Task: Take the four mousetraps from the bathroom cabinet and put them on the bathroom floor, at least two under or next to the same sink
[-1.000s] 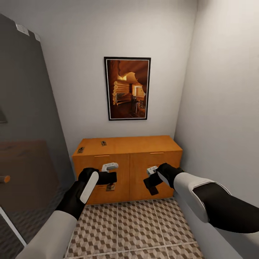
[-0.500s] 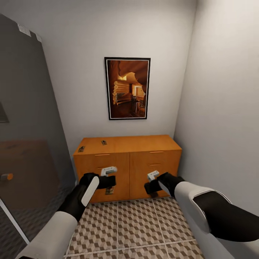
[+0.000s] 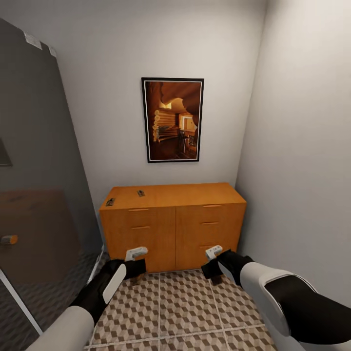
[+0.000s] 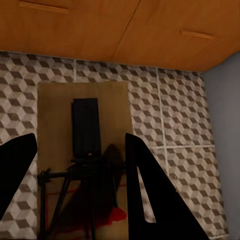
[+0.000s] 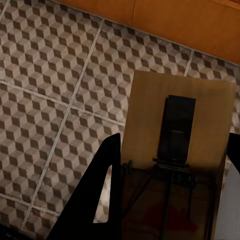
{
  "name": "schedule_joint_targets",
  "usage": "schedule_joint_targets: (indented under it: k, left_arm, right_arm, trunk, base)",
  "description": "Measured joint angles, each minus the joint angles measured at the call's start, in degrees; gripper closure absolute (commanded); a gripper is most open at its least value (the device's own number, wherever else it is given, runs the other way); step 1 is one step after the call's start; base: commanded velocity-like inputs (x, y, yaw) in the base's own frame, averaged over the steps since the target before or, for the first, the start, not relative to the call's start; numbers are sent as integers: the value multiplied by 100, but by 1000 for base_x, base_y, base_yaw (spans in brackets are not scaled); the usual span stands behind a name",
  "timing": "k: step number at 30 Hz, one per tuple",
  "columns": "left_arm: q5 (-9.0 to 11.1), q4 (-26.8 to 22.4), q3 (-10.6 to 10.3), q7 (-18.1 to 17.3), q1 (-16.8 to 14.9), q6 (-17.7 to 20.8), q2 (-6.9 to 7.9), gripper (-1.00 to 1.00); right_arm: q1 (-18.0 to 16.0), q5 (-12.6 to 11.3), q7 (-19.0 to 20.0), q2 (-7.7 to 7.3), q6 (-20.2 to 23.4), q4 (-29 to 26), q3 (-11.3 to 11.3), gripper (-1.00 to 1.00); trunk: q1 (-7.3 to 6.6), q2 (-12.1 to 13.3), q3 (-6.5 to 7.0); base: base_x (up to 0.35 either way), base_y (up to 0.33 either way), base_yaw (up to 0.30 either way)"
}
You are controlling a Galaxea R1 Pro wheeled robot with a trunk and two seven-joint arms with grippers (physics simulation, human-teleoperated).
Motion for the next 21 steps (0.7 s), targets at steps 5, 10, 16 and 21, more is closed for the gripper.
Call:
schedule_joint_targets:
  k: [5, 10, 16, 21]
  left_arm:
    - [22, 272, 2, -4, 26, -262, 2, 100]
    - [17, 362, 2, 2, 30, -315, -17, 100]
    - [1, 903, 9, -7, 31, -604, 32, 100]
    - [18, 1581, 17, -75, 31, -1375, 7, 100]
  right_arm:
    - [9, 11, -3, -2, -9, -6, 0, 100]
    - [11, 3, 2, 0, -386, -8, 4, 100]
    - [11, -1, 4, -2, -585, -8, 8, 100]
    - [22, -1, 4, -7, -610, 0, 8, 100]
  trunk:
    - [0, 0, 0]
    - [0, 0, 0]
    - [0, 0, 0]
    - [0, 0, 0]
  base:
    - [0, 0, 0]
    - [0, 0, 0]
    - [0, 0, 0]
    - [0, 0, 0]
